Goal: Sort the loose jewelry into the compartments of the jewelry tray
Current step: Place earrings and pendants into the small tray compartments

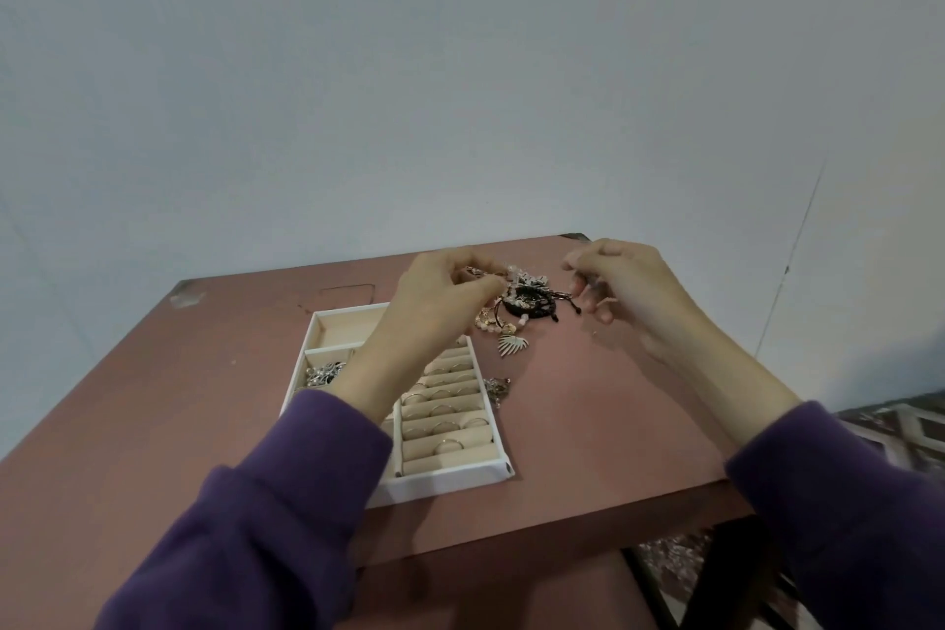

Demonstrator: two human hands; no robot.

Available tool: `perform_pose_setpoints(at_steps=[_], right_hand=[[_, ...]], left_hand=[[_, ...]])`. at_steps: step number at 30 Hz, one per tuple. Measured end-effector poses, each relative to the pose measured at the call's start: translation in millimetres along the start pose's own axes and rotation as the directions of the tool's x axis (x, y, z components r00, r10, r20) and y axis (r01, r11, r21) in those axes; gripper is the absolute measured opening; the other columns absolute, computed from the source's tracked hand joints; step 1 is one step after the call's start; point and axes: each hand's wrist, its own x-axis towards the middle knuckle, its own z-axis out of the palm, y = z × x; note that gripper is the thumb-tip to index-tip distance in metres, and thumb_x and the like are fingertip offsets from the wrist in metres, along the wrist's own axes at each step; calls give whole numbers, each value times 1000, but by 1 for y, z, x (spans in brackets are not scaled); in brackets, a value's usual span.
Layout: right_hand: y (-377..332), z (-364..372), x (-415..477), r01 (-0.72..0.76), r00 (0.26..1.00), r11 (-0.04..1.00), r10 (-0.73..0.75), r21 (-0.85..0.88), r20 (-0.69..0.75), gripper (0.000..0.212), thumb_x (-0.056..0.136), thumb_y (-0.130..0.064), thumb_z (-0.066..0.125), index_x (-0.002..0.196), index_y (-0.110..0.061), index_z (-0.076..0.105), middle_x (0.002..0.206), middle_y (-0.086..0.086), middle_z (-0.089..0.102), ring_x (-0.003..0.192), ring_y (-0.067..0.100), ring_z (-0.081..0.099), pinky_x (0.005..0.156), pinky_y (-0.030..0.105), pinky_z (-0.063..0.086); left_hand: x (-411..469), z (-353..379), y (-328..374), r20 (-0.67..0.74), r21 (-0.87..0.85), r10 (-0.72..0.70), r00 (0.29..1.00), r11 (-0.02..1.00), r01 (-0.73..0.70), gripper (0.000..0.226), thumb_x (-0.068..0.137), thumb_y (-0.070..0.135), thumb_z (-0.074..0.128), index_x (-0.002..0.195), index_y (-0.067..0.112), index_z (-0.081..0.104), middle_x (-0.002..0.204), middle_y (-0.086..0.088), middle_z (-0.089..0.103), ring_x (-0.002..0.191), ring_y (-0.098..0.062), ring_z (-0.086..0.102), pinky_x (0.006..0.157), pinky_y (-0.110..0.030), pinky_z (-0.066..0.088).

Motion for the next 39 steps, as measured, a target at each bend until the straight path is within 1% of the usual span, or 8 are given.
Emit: perform_pose_setpoints(at_steps=[5,10,13,18,21,25,30,39], right_hand=[[6,0,-9,-21,978,966,73,-258,195,10,86,-13,60,80,-9,68,74,7,67,45,16,53,39,21,33],[-1,1,-16,112,969,874,9,-472,246,19,85,-13,59,89,-28,69,94,-5,69,55,16,55,48,22,38],[-6,1,-17,114,965,931,-20,-347,262,26,84,-10,57,88,-32,70,95,-6,70,61,16,53,52,24,38],[-6,3,-21,172,956,959,-108,-225,274,8,80,-28,69,84,-24,74,70,-9,68,62,13,51,54,26,35],[-4,2,-21,191,958,961,-138,-201,253,10,81,-25,69,81,-16,74,64,-6,67,59,12,51,53,25,35],[-1,3,-21,163,962,980,-132,-115,237,10,81,-23,69,80,-14,73,65,-2,66,57,11,50,50,22,34],[-2,9,-20,109,977,992,-97,-56,188,12,84,-17,63,75,-11,69,63,1,63,55,12,50,48,21,34],[5,21,-16,168,978,986,-169,21,124,15,84,-11,62,70,-14,65,67,1,61,63,8,54,58,23,40]], left_hand=[[5,1,3,-2,74,16,1000,997,-16,12,83,30,65,75,22,64,66,5,53,52,-9,47,56,-20,41],[11,7,3,34,188,73,997,979,-78,13,83,22,66,86,11,70,60,2,57,46,-3,49,53,-15,44],[13,10,5,35,228,108,993,967,-114,10,85,20,64,86,13,71,59,1,59,49,-5,51,59,-21,47],[13,11,4,51,249,133,990,958,-142,13,84,22,64,89,15,74,64,-2,63,44,1,48,62,-26,47],[10,8,5,62,199,125,990,971,-135,11,84,22,65,89,18,74,61,3,62,42,3,48,57,-17,43],[11,4,2,48,139,105,993,984,-111,10,83,23,66,88,21,74,71,9,68,57,7,55,67,-20,48],[9,6,-1,48,111,77,996,990,-82,9,84,17,64,84,20,73,73,-2,70,70,-12,62,75,-35,54],[10,10,-7,34,39,41,999,998,-42,9,87,11,59,91,13,67,81,-6,68,77,-17,62,84,-39,53]])
